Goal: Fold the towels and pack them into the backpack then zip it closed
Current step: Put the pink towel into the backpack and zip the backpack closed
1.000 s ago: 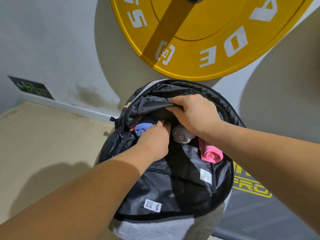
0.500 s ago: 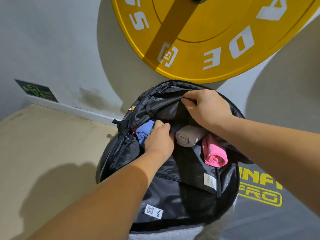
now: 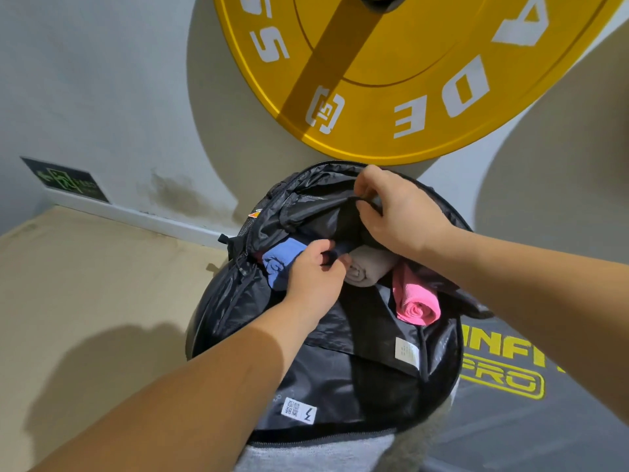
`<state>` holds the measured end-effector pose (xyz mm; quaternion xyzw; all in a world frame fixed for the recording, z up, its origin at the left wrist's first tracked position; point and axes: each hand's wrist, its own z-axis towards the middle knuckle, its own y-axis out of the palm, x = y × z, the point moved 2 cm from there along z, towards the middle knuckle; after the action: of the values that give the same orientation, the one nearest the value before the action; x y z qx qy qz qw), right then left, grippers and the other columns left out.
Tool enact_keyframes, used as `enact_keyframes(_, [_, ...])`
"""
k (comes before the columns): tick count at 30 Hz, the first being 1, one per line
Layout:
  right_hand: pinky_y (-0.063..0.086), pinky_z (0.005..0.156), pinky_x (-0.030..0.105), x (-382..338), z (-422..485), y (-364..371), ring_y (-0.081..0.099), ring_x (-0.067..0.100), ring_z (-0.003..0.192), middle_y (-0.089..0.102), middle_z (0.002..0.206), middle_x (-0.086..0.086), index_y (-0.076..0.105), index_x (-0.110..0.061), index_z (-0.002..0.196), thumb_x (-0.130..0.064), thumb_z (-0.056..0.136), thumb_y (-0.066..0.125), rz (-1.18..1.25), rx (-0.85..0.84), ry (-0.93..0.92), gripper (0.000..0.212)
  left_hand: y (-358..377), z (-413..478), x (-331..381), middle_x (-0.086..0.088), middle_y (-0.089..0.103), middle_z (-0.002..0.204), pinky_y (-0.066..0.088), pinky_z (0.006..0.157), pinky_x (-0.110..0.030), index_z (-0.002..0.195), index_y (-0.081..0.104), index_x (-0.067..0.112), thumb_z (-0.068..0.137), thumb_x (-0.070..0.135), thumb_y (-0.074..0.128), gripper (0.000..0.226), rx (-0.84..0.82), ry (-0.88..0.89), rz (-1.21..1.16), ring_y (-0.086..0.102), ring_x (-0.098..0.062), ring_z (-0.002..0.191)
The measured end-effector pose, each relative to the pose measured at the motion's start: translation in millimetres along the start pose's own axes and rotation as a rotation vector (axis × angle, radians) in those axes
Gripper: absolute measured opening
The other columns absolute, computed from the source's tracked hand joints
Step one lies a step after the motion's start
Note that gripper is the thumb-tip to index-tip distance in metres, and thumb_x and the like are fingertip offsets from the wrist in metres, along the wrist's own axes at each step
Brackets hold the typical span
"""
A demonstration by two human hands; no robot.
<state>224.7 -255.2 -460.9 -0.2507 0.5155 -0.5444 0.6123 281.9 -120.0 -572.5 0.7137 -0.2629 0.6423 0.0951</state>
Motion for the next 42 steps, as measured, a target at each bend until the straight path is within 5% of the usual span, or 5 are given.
enact_keyframes(12, [0.052, 0.058, 0.046, 7, -7, -1, 0.060, 0.034, 0.080, 0.056, 0.111, 0.000, 0.060, -0.027, 0.103, -0.008, 0.091, 0.048, -0.216, -0.103, -0.288, 0.025, 32, 10, 5, -0.003, 0.073, 0.099, 0.049, 0.070, -0.023, 0.102, 0.066, 0.019, 0.093, -0.006, 0.056, 0.028, 0.215, -0.278, -0.447, 0.067, -0.019, 0.096])
enact_keyframes(20, [0.054, 0.079, 0.034, 18, -12, 9, 0.041, 0.019, 0.145, 0.028, 0.166, -0.006, 0.015, -0.057, 0.154, -0.038, 0.104, 0.045, -0.493, -0.386, -0.063, 0.062, 22, -22, 6, 0.007, 0.064, 0.098, 0.041, 0.061, -0.015, 0.135, 0.054, 0.027, 0.093, 0.007, 0.068, 0.049, 0.201, -0.187, -0.319, 0.059, -0.004, 0.081])
enact_keyframes(29, [0.057, 0.084, 0.045, 22, -16, 14, 0.053, 0.025, 0.132, 0.038, 0.156, -0.004, 0.023, -0.054, 0.154, -0.033, 0.104, 0.044, -0.341, -0.354, -0.057, 0.058, -3, -16, 3, -0.003, 0.049, 0.129, 0.055, 0.087, -0.038, 0.141, 0.052, 0.025, 0.088, 0.063, 0.062, 0.066, 0.070, 0.083, 0.578, 0.064, -0.024, 0.098])
enact_keyframes(37, [0.057, 0.074, 0.044, 32, -31, 4, 0.061, 0.025, 0.109, 0.044, 0.135, -0.002, 0.011, -0.059, 0.152, -0.041, 0.090, 0.062, -0.417, -0.442, -0.077, 0.083, -9, -4, 3, -0.013, 0.063, 0.103, 0.052, 0.069, -0.042, 0.124, 0.047, 0.012, 0.094, 0.032, 0.060, 0.038, 0.038, 0.180, 0.736, 0.064, -0.038, 0.091])
enact_keyframes(42, [0.054, 0.068, 0.044, 38, -53, -13, 0.062, 0.029, 0.101, 0.049, 0.130, -0.003, 0.044, -0.032, 0.130, -0.031, 0.086, 0.072, -0.297, -0.126, -0.140, 0.053, -17, -24, 20, -0.001, 0.045, 0.130, 0.054, 0.076, -0.044, 0.133, 0.054, 0.020, 0.093, 0.033, 0.061, 0.043, 0.062, 0.436, 0.838, 0.056, -0.027, 0.107])
